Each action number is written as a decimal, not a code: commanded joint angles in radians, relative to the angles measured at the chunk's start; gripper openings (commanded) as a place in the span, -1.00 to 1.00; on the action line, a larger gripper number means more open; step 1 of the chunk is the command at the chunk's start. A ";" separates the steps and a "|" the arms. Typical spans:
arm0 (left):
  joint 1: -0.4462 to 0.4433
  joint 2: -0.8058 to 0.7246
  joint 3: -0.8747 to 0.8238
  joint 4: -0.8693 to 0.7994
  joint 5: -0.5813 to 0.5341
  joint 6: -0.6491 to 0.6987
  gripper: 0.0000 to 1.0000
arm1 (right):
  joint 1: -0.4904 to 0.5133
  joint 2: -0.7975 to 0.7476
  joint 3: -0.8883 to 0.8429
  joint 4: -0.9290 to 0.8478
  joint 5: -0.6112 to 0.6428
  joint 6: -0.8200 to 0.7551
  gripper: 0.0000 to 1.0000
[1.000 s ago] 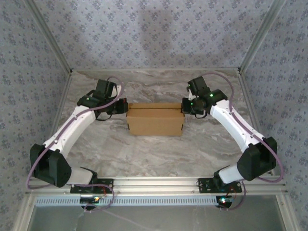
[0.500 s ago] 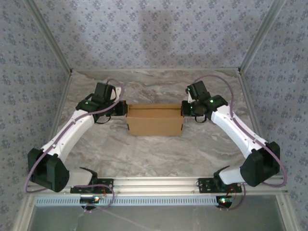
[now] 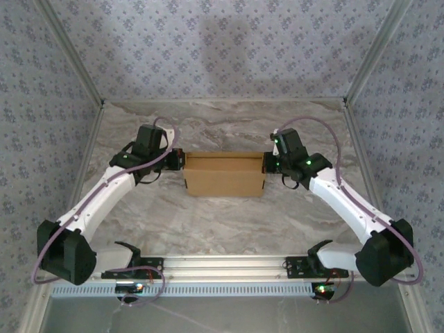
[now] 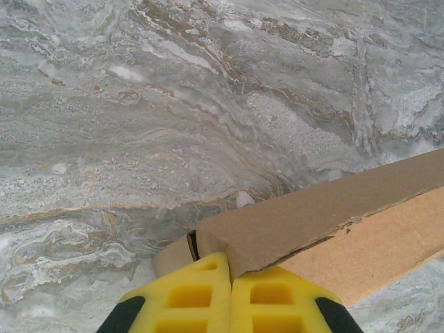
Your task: Fold the paper box
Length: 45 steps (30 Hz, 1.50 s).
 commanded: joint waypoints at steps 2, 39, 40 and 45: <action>-0.005 -0.008 -0.049 -0.059 -0.055 -0.028 -1.00 | -0.008 -0.032 -0.053 -0.002 0.094 0.101 -1.00; -0.159 -0.201 -0.224 0.074 -0.311 0.040 -1.00 | 0.034 -0.253 -0.184 0.150 -0.008 0.073 0.19; -0.160 -0.196 -0.217 0.070 -0.318 0.042 -1.00 | 0.029 -0.254 -0.183 0.148 -0.020 0.069 0.19; -0.167 -0.178 -0.192 0.058 -0.336 0.037 -1.00 | 0.007 -0.263 -0.183 0.146 -0.090 0.004 0.02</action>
